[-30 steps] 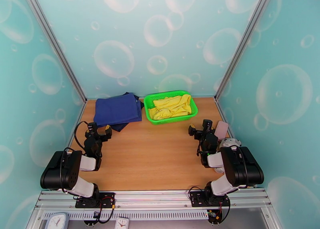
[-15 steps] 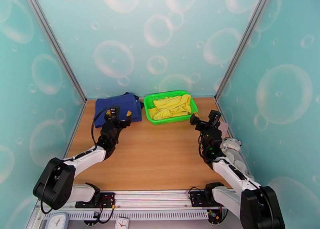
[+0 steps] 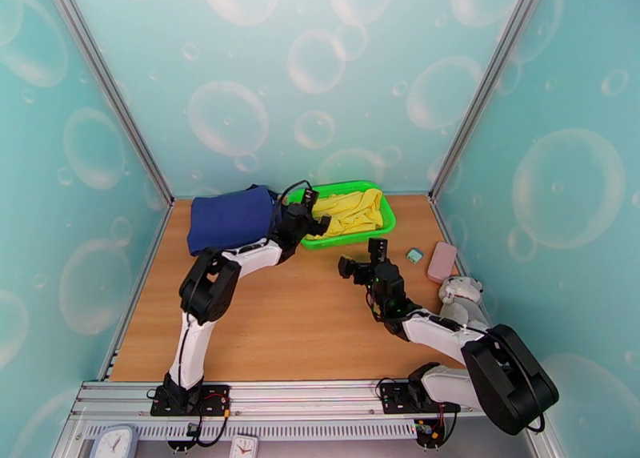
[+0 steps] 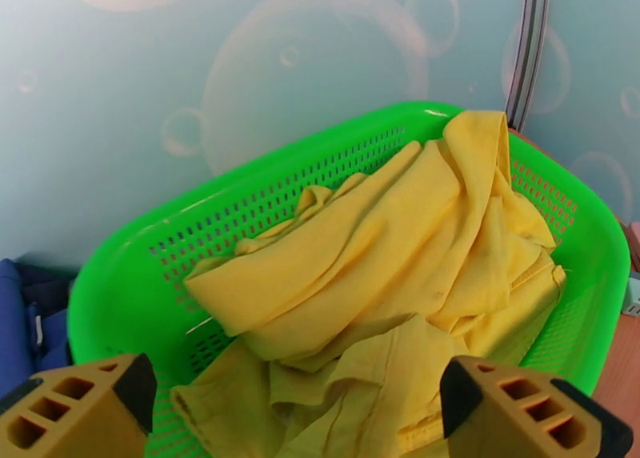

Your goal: Fold and stack the trousers

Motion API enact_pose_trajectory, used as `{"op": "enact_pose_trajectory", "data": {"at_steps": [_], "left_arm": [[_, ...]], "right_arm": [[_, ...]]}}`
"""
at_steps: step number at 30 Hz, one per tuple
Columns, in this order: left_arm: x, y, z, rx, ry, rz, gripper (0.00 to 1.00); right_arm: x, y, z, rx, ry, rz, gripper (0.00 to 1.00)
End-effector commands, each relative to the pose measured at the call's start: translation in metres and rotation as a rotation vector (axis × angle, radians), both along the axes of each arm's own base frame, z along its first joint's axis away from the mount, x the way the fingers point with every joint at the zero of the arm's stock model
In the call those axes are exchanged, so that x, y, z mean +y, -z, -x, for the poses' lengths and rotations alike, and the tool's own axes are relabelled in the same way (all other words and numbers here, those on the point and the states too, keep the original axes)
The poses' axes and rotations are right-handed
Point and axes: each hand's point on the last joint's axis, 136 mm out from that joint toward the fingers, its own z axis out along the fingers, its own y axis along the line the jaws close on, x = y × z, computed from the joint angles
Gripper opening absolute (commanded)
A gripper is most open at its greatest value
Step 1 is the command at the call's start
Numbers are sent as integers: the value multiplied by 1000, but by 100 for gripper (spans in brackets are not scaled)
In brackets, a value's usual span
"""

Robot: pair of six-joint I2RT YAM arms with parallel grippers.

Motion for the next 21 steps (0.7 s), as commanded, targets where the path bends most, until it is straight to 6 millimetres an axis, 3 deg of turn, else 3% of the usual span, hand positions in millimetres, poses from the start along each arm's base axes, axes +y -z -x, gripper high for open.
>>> {"op": "enact_pose_trajectory", "data": {"at_steps": [1, 6, 13, 21], "left_arm": [[-20, 7, -18, 47, -18, 13, 99], [-45, 50, -36, 259, -24, -11, 99], [-23, 97, -25, 477, -81, 17, 99], [-24, 137, -7, 587, -48, -14, 97]], "right_arm": [[-5, -22, -2, -55, 14, -84, 99], [-14, -24, -5, -27, 46, -66, 99], [-17, -23, -7, -15, 53, -66, 99], [-19, -25, -8, -19, 57, -56, 99]]}}
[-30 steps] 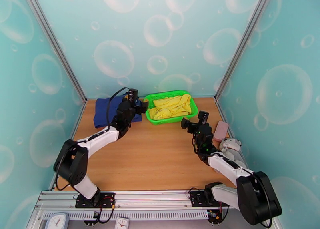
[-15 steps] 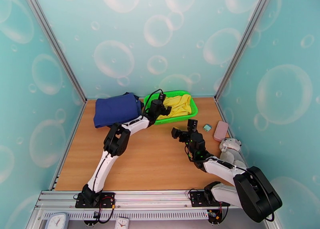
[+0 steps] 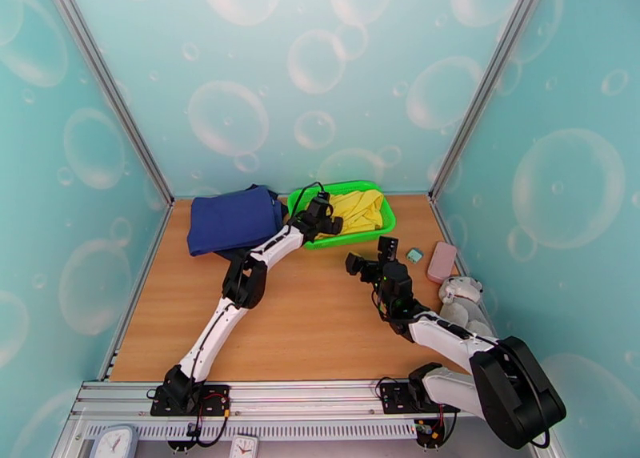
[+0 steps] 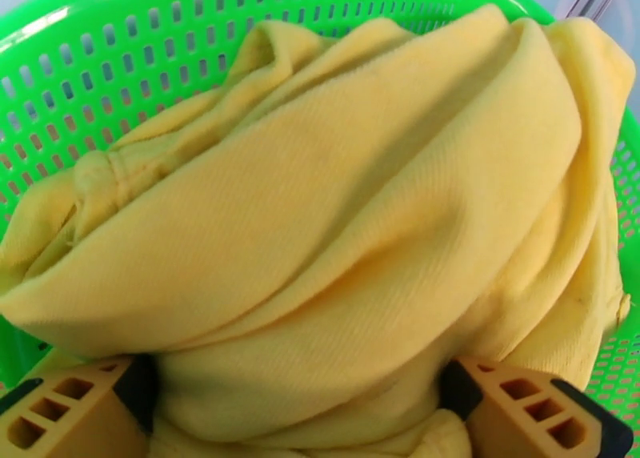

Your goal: Fold and stack the trousers

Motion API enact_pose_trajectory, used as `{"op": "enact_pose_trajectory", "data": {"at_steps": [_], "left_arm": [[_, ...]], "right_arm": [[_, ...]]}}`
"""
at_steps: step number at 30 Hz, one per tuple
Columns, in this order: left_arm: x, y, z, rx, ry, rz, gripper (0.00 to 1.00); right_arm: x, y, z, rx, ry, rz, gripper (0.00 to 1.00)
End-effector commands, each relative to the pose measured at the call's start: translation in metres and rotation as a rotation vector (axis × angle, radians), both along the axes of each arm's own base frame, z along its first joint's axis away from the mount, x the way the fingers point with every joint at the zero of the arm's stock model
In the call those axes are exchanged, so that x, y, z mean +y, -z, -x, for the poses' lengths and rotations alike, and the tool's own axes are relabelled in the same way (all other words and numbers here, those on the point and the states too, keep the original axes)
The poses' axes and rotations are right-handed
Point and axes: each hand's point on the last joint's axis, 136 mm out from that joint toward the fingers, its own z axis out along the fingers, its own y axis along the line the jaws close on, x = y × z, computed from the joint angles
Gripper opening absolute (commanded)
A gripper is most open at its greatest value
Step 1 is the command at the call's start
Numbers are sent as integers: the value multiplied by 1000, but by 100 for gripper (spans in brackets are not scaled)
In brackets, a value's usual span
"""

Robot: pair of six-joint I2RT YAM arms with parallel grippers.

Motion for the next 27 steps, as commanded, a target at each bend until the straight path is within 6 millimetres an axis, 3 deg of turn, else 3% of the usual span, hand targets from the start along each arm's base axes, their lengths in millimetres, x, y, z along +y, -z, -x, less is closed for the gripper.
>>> {"op": "enact_pose_trajectory", "data": {"at_steps": [1, 3, 6, 9, 11, 13, 18, 21, 27], "left_arm": [[13, 54, 25, 178, 16, -72, 93], [14, 63, 26, 200, 18, -62, 80], [8, 63, 26, 209, 37, -28, 49], [3, 47, 22, 177, 43, 4, 14], [-2, 29, 20, 140, 50, 32, 0], [-7, 5, 18, 94, 62, 69, 0], [-21, -75, 13, -77, 103, 176, 0], [-21, -136, 8, -195, 101, 228, 0], [-15, -285, 20, -490, 116, 352, 0]], "right_arm": [[-1, -16, -4, -27, 8, -28, 99], [-1, -15, -4, -24, 10, -23, 99], [-2, -15, -4, -25, 12, -19, 99], [-1, -14, -5, -23, 11, -18, 99], [-1, -13, -5, -20, 11, -16, 99], [-2, -13, -5, -19, 12, -14, 100], [0, -12, -6, -20, 5, -18, 99], [-2, -11, -6, -18, 13, -13, 99], [-7, -7, -8, -13, 42, -4, 99]]}}
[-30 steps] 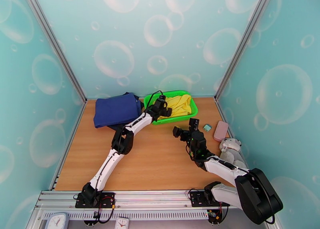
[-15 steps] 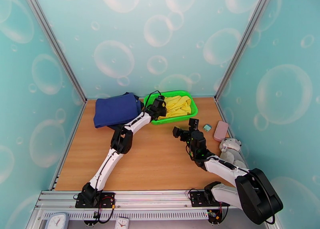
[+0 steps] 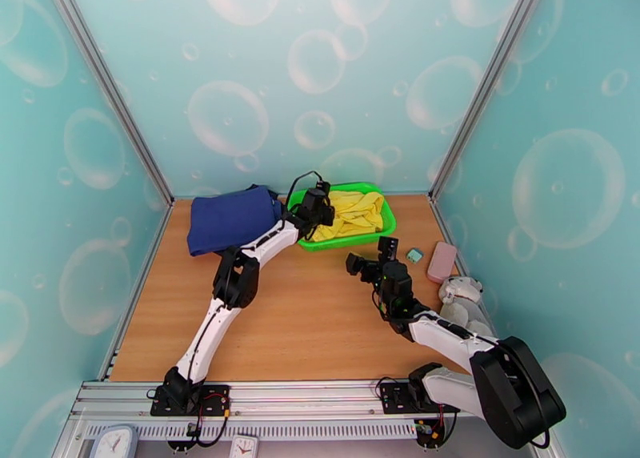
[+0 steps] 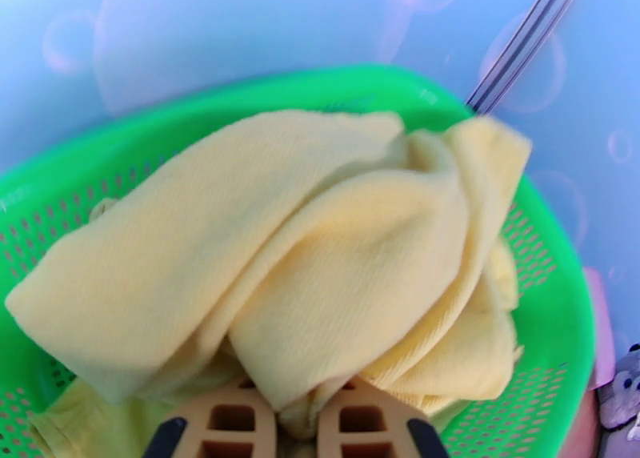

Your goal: Fold and stack the trousers

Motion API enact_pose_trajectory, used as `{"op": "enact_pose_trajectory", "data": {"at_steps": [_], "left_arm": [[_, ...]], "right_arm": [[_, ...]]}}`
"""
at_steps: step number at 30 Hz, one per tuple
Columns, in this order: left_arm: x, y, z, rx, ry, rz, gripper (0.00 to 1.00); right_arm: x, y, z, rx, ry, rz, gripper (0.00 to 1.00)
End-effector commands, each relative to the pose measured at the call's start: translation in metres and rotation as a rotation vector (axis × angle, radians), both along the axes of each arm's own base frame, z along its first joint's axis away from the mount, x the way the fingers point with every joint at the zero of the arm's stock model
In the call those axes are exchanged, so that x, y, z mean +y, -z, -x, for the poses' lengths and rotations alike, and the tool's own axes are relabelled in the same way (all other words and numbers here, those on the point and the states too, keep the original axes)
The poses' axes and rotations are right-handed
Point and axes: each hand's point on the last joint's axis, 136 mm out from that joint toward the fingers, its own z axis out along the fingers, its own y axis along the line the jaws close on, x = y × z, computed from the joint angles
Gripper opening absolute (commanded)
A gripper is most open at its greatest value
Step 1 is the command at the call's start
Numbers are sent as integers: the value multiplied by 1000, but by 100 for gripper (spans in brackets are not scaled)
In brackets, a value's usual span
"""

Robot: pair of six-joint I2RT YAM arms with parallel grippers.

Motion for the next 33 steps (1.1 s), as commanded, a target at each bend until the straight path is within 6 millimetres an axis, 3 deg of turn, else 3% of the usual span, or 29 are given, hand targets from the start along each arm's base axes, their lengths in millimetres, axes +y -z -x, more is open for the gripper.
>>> {"op": "enact_pose_trajectory", "data": {"at_steps": [1, 3, 7, 11, 15, 22, 26, 30, 33], "left_arm": [[2, -204, 17, -383, 23, 220, 0], [10, -257, 31, -478, 17, 256, 0], [34, -363, 82, -717, -32, 279, 0], [80, -456, 144, -906, -157, 293, 0], [142, -514, 194, -980, -285, 330, 0], [254, -542, 278, -1097, -500, 385, 0], [298, -545, 308, -1108, -578, 366, 0], [325, -523, 320, -1068, -644, 315, 0], [343, -489, 324, -1021, -695, 279, 0]], "right_arm": [[-4, -8, -7, -23, 29, -11, 99], [-4, -9, -7, -27, 28, -17, 99], [-6, -11, -6, -37, 36, -18, 99], [-6, -11, -6, -36, 32, -18, 99], [-6, -12, -5, -40, 30, -20, 99], [-4, -17, -2, -75, 33, 6, 99], [-2, -18, -2, -78, 27, 11, 99], [4, -22, -1, -92, 3, 30, 99], [9, -26, 1, -109, -14, 48, 99]]}}
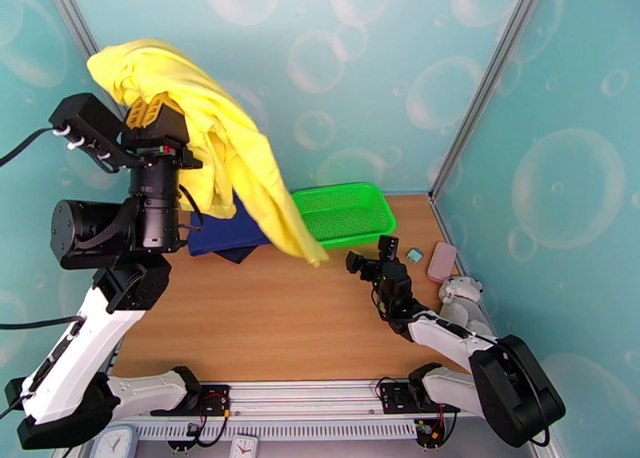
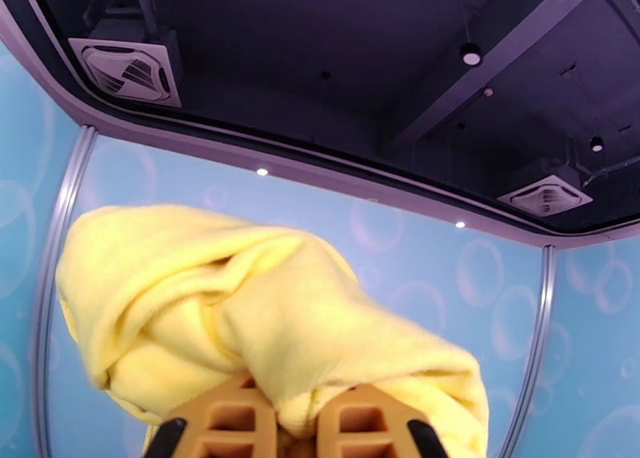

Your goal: Fold and stack the trousers

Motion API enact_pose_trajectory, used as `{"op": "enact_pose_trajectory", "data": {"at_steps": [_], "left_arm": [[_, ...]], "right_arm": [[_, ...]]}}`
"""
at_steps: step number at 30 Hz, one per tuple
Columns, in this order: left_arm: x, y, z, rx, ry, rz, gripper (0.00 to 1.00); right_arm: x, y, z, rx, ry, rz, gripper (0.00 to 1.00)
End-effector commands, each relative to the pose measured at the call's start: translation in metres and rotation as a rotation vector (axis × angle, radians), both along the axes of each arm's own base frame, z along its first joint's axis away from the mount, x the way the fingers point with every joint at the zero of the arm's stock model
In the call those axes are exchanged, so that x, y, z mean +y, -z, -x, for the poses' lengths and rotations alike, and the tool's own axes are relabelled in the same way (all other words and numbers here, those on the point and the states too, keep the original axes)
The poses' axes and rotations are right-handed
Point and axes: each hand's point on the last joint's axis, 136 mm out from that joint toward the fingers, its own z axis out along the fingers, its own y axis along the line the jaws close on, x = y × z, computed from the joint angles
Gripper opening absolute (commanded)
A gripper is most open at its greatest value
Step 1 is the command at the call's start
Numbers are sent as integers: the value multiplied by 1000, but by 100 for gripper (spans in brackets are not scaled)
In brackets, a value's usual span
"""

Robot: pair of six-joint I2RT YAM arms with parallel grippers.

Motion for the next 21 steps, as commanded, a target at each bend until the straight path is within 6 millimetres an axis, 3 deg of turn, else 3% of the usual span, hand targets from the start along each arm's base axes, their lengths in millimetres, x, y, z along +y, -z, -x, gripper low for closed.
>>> {"op": "enact_pose_trajectory", "data": {"at_steps": [1, 4, 8, 12, 14, 17, 21], "left_arm": [[24, 29, 5, 44, -75, 35, 0], [27, 73, 7, 152, -12, 36, 0], [25, 160, 16, 340, 134, 66, 0], [25, 255, 18, 513, 185, 101, 0], [20, 315, 10, 645, 167, 110, 0], [9, 385, -1, 792, 142, 88, 0], [-1, 441, -2, 899, 155, 79, 0]], "right_arm": [[6, -17, 2, -62, -20, 32, 99], [22, -25, 4, -73, -82, 46, 95], [60, -38, 2, -59, -178, 84, 93], [102, -41, -29, 41, -223, 175, 92], [127, -36, -53, 90, -226, 250, 91], [162, -9, -83, 196, -232, 338, 88], [196, 22, -109, 239, -184, 425, 85]]}}
